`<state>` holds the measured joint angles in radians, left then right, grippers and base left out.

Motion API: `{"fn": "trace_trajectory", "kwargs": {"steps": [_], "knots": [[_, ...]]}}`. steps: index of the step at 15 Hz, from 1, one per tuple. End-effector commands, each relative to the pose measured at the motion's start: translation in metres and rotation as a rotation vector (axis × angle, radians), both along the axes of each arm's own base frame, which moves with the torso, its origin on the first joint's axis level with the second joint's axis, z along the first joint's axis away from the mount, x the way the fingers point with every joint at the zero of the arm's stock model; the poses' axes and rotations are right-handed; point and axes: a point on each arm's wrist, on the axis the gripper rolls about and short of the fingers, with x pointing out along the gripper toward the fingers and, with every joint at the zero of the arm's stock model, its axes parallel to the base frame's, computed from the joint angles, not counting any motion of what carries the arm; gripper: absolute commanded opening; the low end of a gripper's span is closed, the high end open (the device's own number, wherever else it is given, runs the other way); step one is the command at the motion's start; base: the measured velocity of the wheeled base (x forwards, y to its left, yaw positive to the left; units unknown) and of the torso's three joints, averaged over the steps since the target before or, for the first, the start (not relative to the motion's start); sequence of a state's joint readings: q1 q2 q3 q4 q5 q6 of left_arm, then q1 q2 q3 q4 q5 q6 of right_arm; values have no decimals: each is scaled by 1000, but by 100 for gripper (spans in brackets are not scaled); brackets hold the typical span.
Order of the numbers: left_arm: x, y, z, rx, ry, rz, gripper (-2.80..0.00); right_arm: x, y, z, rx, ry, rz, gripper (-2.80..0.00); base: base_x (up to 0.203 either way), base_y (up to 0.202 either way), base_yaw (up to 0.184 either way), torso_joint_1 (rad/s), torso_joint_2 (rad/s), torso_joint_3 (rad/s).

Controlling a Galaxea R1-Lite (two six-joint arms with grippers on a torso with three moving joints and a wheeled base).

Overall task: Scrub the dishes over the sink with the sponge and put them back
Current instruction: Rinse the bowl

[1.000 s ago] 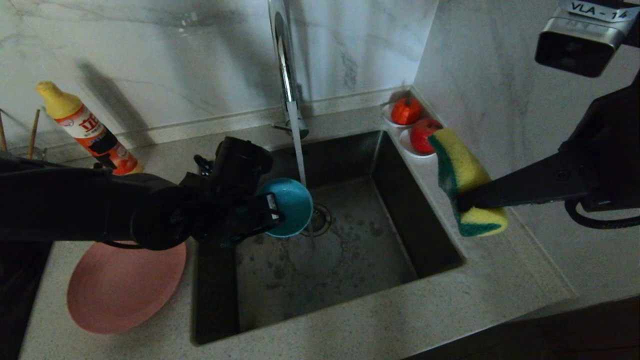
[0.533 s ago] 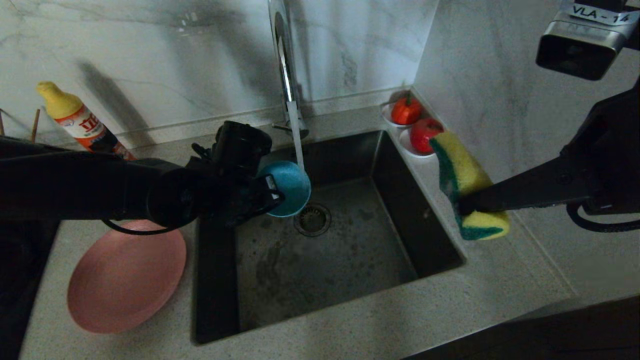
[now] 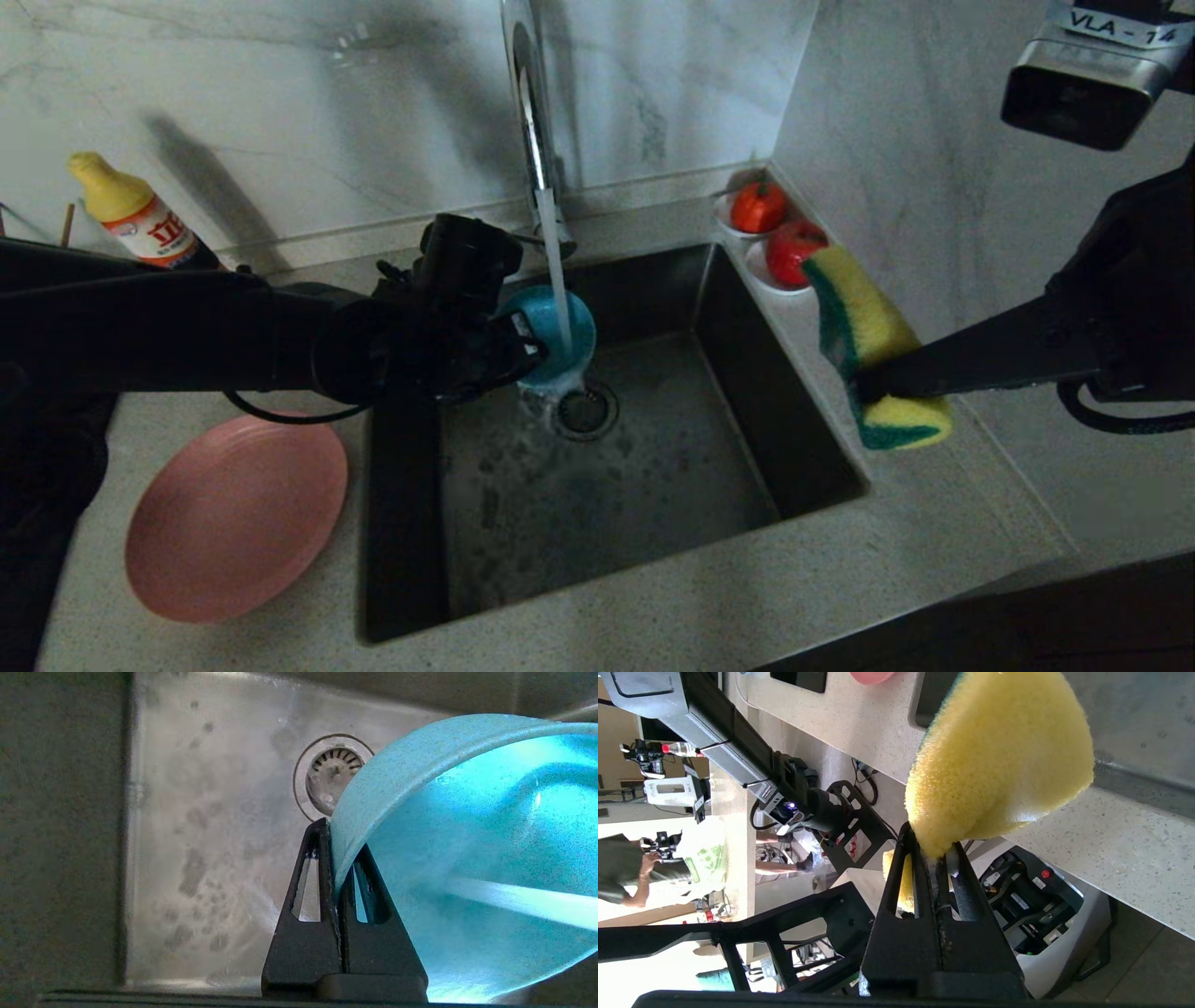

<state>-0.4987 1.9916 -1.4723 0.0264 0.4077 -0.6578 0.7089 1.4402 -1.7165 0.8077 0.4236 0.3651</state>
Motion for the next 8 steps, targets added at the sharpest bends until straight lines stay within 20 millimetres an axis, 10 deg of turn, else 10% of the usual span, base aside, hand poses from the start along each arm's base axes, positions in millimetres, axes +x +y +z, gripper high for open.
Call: {"fn": "trace_trajectory", "kwargs": {"steps": [1,8], "knots": [[1,0,2,-9,-5,5,-280,1,1,-2,-7,12,3,-280,0,0,0,0,0,0],[-1,10,4,-3,3,26,-280,1,2,-4,-12,18,5,-280,0,0,0,0,0,0]]}}
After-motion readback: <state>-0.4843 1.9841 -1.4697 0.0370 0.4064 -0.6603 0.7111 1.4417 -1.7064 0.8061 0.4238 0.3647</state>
